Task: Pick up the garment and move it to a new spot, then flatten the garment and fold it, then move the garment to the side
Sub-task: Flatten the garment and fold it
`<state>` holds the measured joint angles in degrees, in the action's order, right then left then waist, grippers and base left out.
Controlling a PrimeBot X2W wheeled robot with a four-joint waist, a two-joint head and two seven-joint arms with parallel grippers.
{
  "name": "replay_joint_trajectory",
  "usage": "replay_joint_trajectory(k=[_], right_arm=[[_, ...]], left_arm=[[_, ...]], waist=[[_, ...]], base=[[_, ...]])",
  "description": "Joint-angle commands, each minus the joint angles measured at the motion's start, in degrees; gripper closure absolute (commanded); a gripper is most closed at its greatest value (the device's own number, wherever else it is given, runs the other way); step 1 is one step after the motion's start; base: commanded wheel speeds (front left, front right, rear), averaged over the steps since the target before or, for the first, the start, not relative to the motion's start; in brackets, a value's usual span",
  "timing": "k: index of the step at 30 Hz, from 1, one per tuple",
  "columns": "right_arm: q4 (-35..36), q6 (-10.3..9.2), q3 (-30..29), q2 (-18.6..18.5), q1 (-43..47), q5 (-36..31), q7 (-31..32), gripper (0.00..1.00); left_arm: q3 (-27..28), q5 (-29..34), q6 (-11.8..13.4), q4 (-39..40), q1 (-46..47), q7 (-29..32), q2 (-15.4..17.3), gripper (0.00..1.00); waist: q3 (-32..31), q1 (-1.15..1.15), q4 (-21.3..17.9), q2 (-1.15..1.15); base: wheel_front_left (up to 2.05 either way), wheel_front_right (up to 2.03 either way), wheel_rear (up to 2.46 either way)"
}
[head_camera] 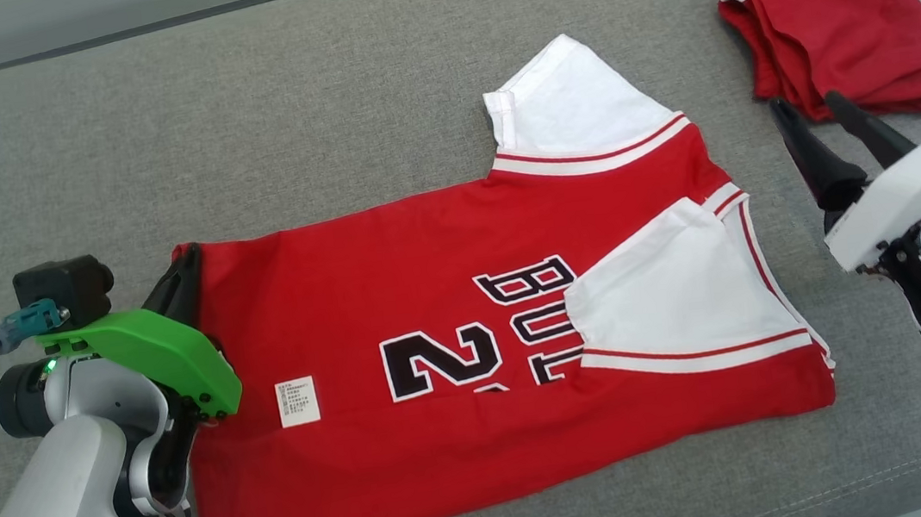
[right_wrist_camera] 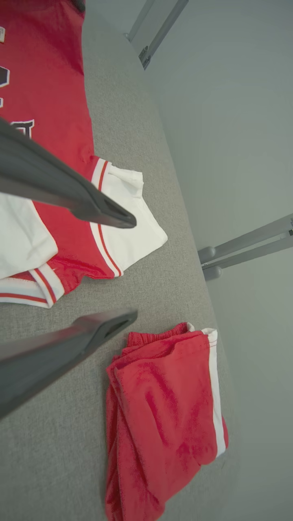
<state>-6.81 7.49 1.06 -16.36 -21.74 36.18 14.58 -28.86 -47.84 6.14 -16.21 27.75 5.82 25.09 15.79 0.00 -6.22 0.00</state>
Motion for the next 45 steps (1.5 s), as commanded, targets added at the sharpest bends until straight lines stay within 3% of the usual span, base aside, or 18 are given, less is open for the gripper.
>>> replay_joint_trajectory(k=[1, 8, 19, 28, 38, 41, 42, 45], right_arm=[[-0.74, -0.01, 0.67, -0.44, -2.74, -1.21, 1.18, 0.00], [-7.62, -0.01, 4.45, -0.47, -14.35, -4.46, 5.50, 0.00], [-28.07, -0.01, 11.69, -1.13, -32.30, -11.03, 9.82, 0.00], [-41.36, -0.01, 11.55, -0.96, -40.73, -13.50, 9.19, 0.00], [-49.91, -0.01, 14.14, -0.50, -44.12, -14.37, 7.77, 0.00], [-51.48, -0.01, 15.49, -0.77, -44.14, -14.50, 7.22, 0.24], [-51.97, -0.02, 16.12, -0.91, -44.20, -14.76, 7.01, 0.39], [-53.29, -0.04, 17.53, -1.27, -44.30, -14.59, 6.46, 0.59]], left_arm=[[0.14, 0.56, 0.34, 0.66, -0.66, -0.70, 0.46, 1.00], [-0.24, 3.10, 1.42, 0.97, 1.38, -3.18, 0.37, 1.00], [-1.66, 3.82, 0.33, -2.09, 6.55, -5.53, -3.89, 1.00], [-2.98, 4.41, -1.26, -5.08, 10.82, -7.45, -7.22, 1.00], [-3.85, 4.57, -2.73, -8.56, 13.39, -8.85, -9.08, 1.00], [-4.06, 4.51, -3.13, -9.27, 13.74, -9.10, -9.31, 1.00], [-4.16, 4.48, -3.22, -9.46, 13.84, -9.13, -9.41, 1.00], [-4.41, 4.41, -3.45, -10.05, 14.09, -9.10, -9.57, 1.00]], waist=[[0.46, 0.00, 0.66, 0.00], [2.72, 0.00, 2.56, 0.00], [7.71, 0.00, 8.70, 0.00], [11.22, 0.00, 12.92, 0.00], [12.43, 0.00, 14.02, 0.00], [12.38, 0.00, 14.17, 0.00], [12.34, 0.00, 14.26, 0.00], [12.31, 0.00, 14.55, 0.00]], base=[[0.00, 0.00, 0.00], [0.00, 0.00, 0.00], [0.00, 0.00, 0.00], [0.00, 0.00, 0.00], [0.00, 0.00, 0.00], [0.00, 0.00, 0.00], [0.00, 0.00, 0.00], [0.00, 0.00, 0.00]])
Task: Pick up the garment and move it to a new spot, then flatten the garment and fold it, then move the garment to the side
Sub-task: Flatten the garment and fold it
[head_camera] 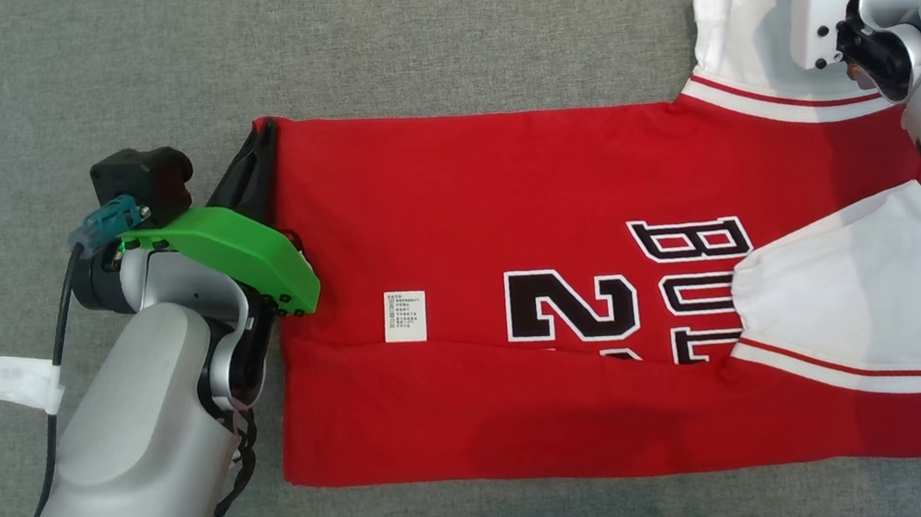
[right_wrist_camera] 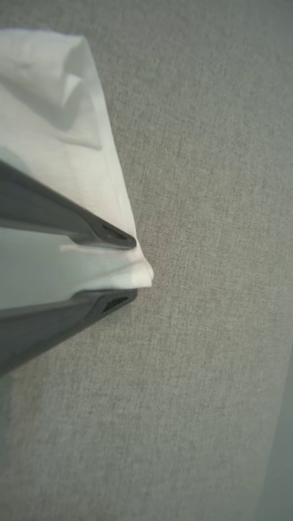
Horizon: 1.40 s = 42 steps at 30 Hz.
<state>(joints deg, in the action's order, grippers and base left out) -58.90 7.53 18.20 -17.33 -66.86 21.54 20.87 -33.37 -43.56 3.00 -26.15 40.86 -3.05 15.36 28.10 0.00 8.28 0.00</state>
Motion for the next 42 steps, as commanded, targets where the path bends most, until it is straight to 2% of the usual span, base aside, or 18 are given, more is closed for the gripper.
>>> replay_joint_trajectory(k=[1, 2, 4, 5, 13, 20, 24, 31, 38, 42], right_arm=[[-1.50, -0.10, 0.74, -0.33, 0.65, 0.11, -0.13, 0.66], [-1.78, -0.10, 1.15, -0.41, 0.42, -0.12, -0.69, 0.74], [-2.48, -0.11, 1.93, -0.48, -0.03, -0.59, -1.69, 0.96], [-2.82, -0.11, 2.07, -0.42, -0.16, -0.56, -2.34, 1.00], [-3.99, -0.10, 2.44, 0.58, -0.37, 1.81, -6.78, 1.00], [0.43, -0.10, 4.53, -0.61, 3.24, 7.82, -10.48, 1.00], [6.52, -0.10, 6.39, -3.15, 6.96, 12.97, -11.68, 1.00], [20.23, -0.09, 7.72, -7.74, 16.21, 21.65, -13.48, 1.00], [34.25, -0.07, 5.44, -10.33, 29.31, 26.85, -15.20, 1.00], [41.62, -0.07, 2.07, -10.92, 37.85, 27.72, -16.00, 1.00]], left_arm=[[0.08, 0.08, -0.34, -0.30, 1.08, -0.25, 0.16, 1.00], [0.07, 0.03, -0.37, -0.47, 1.17, -0.28, 0.17, 1.00], [0.02, 0.01, -0.39, -0.78, 1.25, -0.45, 0.22, 1.00], [-0.01, -0.01, -0.41, -0.95, 1.24, -0.54, 0.26, 1.00], [0.48, -0.89, -0.87, -2.20, -0.56, -1.27, 1.23, 1.00], [1.24, -2.35, -1.76, -2.48, -3.21, -1.57, 2.67, 1.00], [1.93, -3.61, -2.43, -1.72, -4.86, -1.86, 3.67, 1.00], [2.90, -4.41, -1.86, 1.65, -9.61, -3.16, 6.45, 1.00], [3.44, -4.99, -0.87, 7.31, -16.31, -5.02, 9.09, 1.00], [3.74, -5.14, -0.01, 10.72, -20.34, -5.77, 10.52, 1.00]], waist=[[0.03, 0.00, 0.05, 0.00], [0.06, 0.00, 0.04, 0.00], [0.01, 0.00, -0.03, 0.00], [-0.09, 0.00, -0.10, 0.00], [-2.28, 0.00, -1.66, 0.00], [-5.53, 0.00, -4.04, 0.00], [-7.21, 0.00, -5.51, 0.00], [-9.79, 0.00, -7.72, 0.00], [-12.09, 0.00, -9.64, 0.00], [-13.01, 0.00, -10.53, 0.00]], base=[[0.00, 0.00, 0.00], [0.00, 0.00, 0.00], [0.00, 0.00, 0.00], [0.00, 0.00, 0.00], [0.00, 0.00, 0.00], [0.00, 0.00, 0.00], [0.00, 0.00, 0.00], [0.00, 0.00, 0.00], [0.00, 0.00, 0.00], [0.00, 0.00, 0.00]])
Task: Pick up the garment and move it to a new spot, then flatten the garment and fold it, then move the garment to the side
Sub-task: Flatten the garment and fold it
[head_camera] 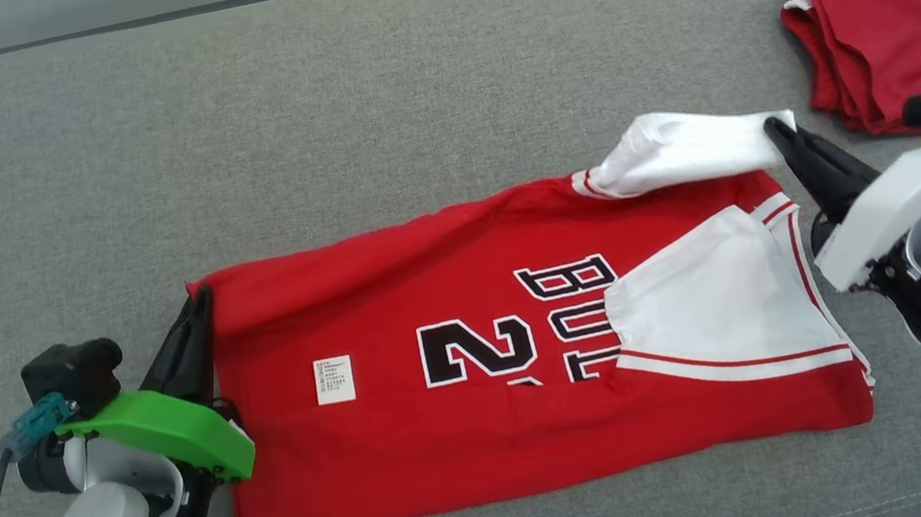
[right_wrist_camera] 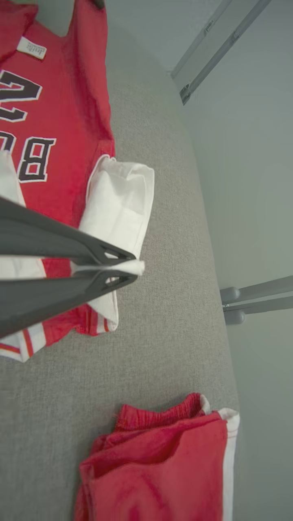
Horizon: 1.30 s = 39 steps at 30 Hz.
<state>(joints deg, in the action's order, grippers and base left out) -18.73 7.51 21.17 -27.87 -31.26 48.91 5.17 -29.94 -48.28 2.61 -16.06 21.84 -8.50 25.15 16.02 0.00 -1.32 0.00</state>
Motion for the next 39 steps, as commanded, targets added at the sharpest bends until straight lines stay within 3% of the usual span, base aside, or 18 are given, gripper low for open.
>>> replay_joint_trajectory(k=[1, 8, 16, 23, 36, 39], right_arm=[[3.26, -0.05, -1.88, -0.45, 4.35, 0.21, -0.38, 1.00], [14.13, -0.04, -8.20, 1.71, 17.23, -2.81, 1.66, 1.00], [19.58, -0.03, -12.69, 6.13, 24.69, -5.53, 3.88, 1.00], [19.95, -0.03, -13.93, 8.99, 27.76, -7.58, 4.59, 1.00], [14.72, -0.03, -11.88, 9.55, 27.38, -9.54, 1.96, 1.00], [13.66, -0.03, -10.83, 9.39, 27.08, -9.50, 0.85, 1.00]], left_arm=[[0.54, -0.68, 0.60, 1.26, -2.23, -0.59, 1.05, 1.00], [2.05, -2.13, 2.15, 6.01, -8.64, -2.26, 2.68, 1.00], [3.75, -3.67, 3.39, 8.61, -14.15, -3.95, 3.20, 1.00], [4.46, -4.25, 3.31, 9.04, -17.17, -5.18, 2.00, 1.00], [4.15, -4.36, 2.15, 6.41, -19.32, -6.01, 0.09, 1.00], [4.15, -5.07, 0.83, 5.66, -19.54, -6.16, -0.49, 1.00]], waist=[[-1.12, 0.00, -1.16, 0.00], [-2.12, 0.00, -3.14, 0.00], [-2.88, 0.00, -4.09, 0.00], [-3.22, 0.00, -4.31, 0.00], [-4.23, 0.00, -4.42, 0.00], [-4.41, 0.00, -4.47, 0.00]], base=[[0.00, 0.00, 0.00], [0.00, 0.00, 0.00], [0.00, 0.00, 0.00], [0.00, 0.00, 0.00], [0.00, 0.00, 0.00], [0.00, 0.00, 0.00]])
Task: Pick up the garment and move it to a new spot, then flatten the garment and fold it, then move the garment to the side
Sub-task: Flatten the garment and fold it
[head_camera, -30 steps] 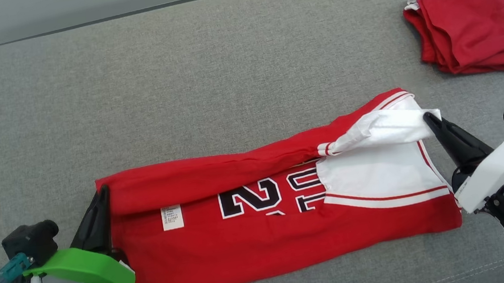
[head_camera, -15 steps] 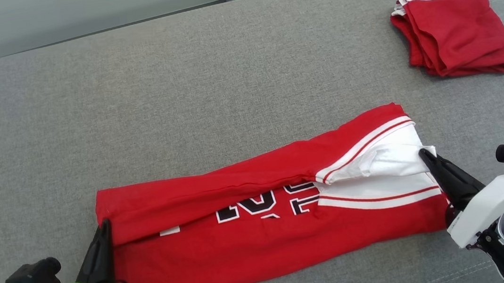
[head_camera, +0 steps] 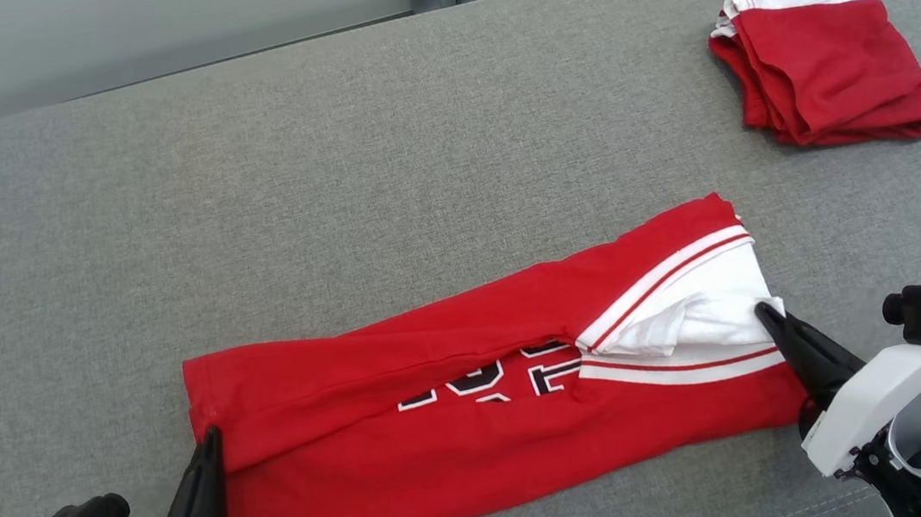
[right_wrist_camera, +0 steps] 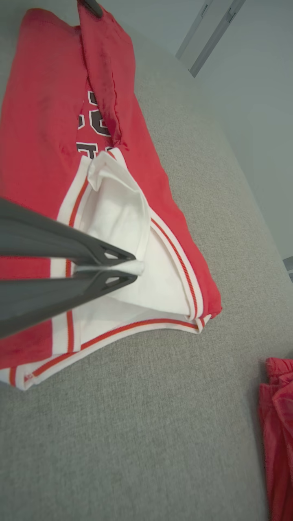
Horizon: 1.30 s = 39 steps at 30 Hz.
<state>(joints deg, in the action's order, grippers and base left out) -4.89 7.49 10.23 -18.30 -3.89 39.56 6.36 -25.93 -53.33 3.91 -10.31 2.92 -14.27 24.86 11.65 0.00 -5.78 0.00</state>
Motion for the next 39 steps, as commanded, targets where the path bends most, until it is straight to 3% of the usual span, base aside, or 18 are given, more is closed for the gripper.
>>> replay_joint_trajectory(k=[1, 5, 10, 11, 12, 20, 24, 26, 29, 32, 33, 34, 35, 39], right_arm=[[-0.56, -0.01, 0.45, -0.32, -0.30, 0.01, -0.73, 1.00], [-1.79, -0.01, 1.73, -0.95, 0.00, 0.72, -2.31, 0.92], [-3.17, -0.01, 2.90, -1.79, 0.56, 1.11, -4.08, 0.57], [-3.40, -0.01, 3.12, -1.85, 0.59, 1.15, -4.36, 0.24], [-3.67, -0.01, 3.28, -1.89, 0.64, 1.29, -4.69, 0.00], [-5.33, -0.01, 4.38, -2.82, 0.99, 2.08, -6.46, 0.00], [-6.04, -0.01, 4.27, -3.18, 1.11, 2.51, -7.21, 0.00], [-6.33, -0.01, 4.19, -3.30, 0.99, 2.69, -7.35, 0.00], [-6.59, -0.01, 3.78, -3.53, 0.64, 2.78, -7.73, 0.00], [-6.75, -0.01, 3.26, -3.69, 0.55, 2.62, -7.91, 0.00], [-6.75, -0.01, 3.03, -3.80, 0.60, 2.48, -7.97, 0.00], [-6.79, -0.01, 2.76, -3.90, 0.67, 2.33, -8.00, 0.00], [-6.80, -0.01, 2.53, -3.94, 0.76, 2.27, -8.03, 0.00], [-6.90, -0.01, 1.48, -3.97, 0.99, 1.83, -8.10, 0.00]], left_arm=[[0.28, -0.33, -0.82, -0.19, -0.76, -0.48, -0.43, 1.00], [1.43, -1.91, -2.71, -0.44, -2.20, -0.60, -1.47, 0.98], [3.61, -4.07, -6.44, 0.24, -4.80, -0.91, -2.37, 0.95], [3.73, -4.67, -7.51, 0.47, -5.35, -0.94, -2.49, 0.95], [4.26, -5.57, -8.25, 0.58, -6.03, -0.91, -2.86, 0.93], [5.52, -9.47, -11.25, 1.89, -9.64, -0.97, -2.88, 0.82], [4.99, -12.27, -11.42, 3.15, -11.04, -0.97, -2.42, 0.84], [3.49, -14.05, -11.43, 3.63, -11.80, -0.92, -1.33, 0.69], [1.42, -15.99, -11.44, 4.20, -12.22, -0.93, 0.18, 0.65], [1.27, -17.24, -11.44, 4.29, -12.81, -0.93, 1.20, 0.49], [1.31, -17.10, -11.45, 4.34, -13.14, -0.93, 1.58, 0.38], [1.46, -16.69, -11.45, 4.17, -13.42, -0.93, 2.11, 0.14], [2.07, -15.91, -11.45, 3.93, -13.59, -0.94, 2.50, 0.00], [5.32, -13.20, -11.45, 3.83, -14.45, -0.94, 2.44, 0.00]], waist=[[-0.11, 0.00, -0.01, 0.00], [-0.35, 0.00, -0.15, 0.00], [-0.82, 0.00, -0.49, 0.00], [-0.95, 0.00, -0.55, 0.00], [-1.08, 0.00, -0.58, 0.00], [-2.06, 0.00, -0.62, 0.00], [-2.61, 0.00, -0.52, 0.00], [-2.90, 0.00, -0.55, 0.00], [-3.40, 0.00, -0.61, 0.00], [-3.86, 0.00, -0.64, 0.00], [-4.02, 0.00, -0.61, 0.00], [-4.18, 0.00, -0.58, 0.00], [-4.34, 0.00, -0.52, 0.00], [-5.00, 0.00, -0.07, 0.00]], base=[[0.00, 0.00, 0.00], [0.00, 0.00, 0.00], [0.00, 0.00, 0.00], [0.00, 0.00, 0.00], [0.00, 0.00, 0.00], [0.00, 0.00, 0.00], [0.00, 0.00, 0.00], [0.00, 0.00, 0.00], [0.00, 0.00, 0.00], [0.00, 0.00, 0.00], [0.00, 0.00, 0.00], [0.00, 0.00, 0.00], [0.00, 0.00, 0.00], [0.00, 0.00, 0.00]])
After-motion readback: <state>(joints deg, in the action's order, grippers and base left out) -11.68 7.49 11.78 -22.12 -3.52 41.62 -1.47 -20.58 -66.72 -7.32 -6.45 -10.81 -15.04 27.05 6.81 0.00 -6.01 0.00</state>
